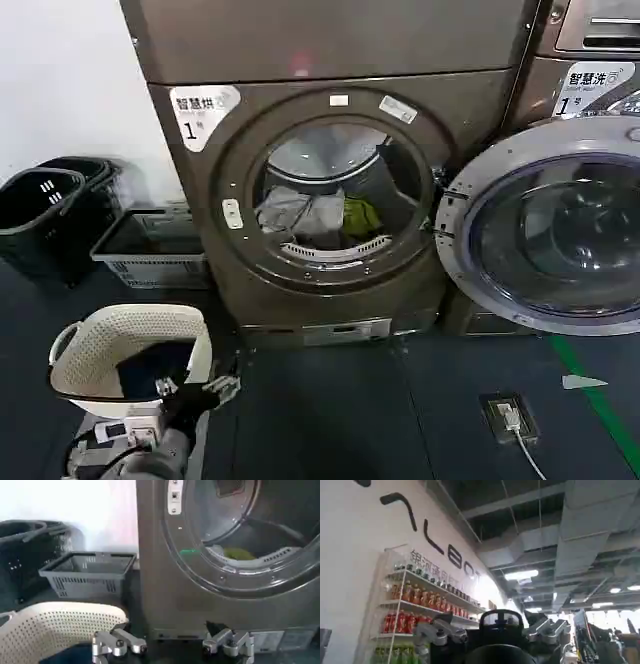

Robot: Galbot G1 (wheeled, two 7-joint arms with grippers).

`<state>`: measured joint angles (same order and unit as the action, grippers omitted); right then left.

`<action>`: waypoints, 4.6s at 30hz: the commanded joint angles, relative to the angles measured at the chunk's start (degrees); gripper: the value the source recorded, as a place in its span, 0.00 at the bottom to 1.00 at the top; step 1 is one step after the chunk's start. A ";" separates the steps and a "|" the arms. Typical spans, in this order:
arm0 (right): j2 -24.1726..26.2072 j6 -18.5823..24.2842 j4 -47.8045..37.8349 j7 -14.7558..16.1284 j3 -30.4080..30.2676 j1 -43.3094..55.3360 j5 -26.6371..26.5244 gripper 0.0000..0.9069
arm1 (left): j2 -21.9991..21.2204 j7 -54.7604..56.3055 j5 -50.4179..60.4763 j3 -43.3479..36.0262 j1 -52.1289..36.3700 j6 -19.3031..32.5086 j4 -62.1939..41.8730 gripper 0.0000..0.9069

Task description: Grasp the clothes from the dryer.

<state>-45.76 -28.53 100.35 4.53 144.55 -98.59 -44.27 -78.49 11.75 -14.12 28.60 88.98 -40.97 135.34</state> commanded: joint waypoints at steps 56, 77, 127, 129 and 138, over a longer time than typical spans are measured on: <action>0.70 2.14 -1.00 0.77 1.79 -1.06 -2.44 1.00 | -0.60 -0.71 -0.17 -0.49 -0.95 -0.68 1.10 1.00; 0.15 5.87 -1.32 1.89 2.18 -1.85 -4.94 1.00 | -0.38 -0.91 -0.17 -0.63 -0.75 -0.74 2.06 1.00; -0.27 5.76 0.38 1.42 2.28 -1.57 -8.77 1.00 | -0.14 -0.86 0.05 1.93 -2.54 -0.78 4.22 1.00; -0.27 5.67 0.38 1.49 2.28 -1.57 -8.78 1.00 | -0.14 -0.87 0.03 1.96 -2.62 -0.80 4.18 1.00; -0.46 5.52 0.65 1.70 2.07 -1.33 -8.92 1.00 | -0.09 -0.63 1.06 2.61 -2.75 -0.26 4.15 1.00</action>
<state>-46.21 -22.98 100.97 6.15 146.65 -99.96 -53.12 -78.64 11.03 -13.83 30.83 86.22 -41.61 139.40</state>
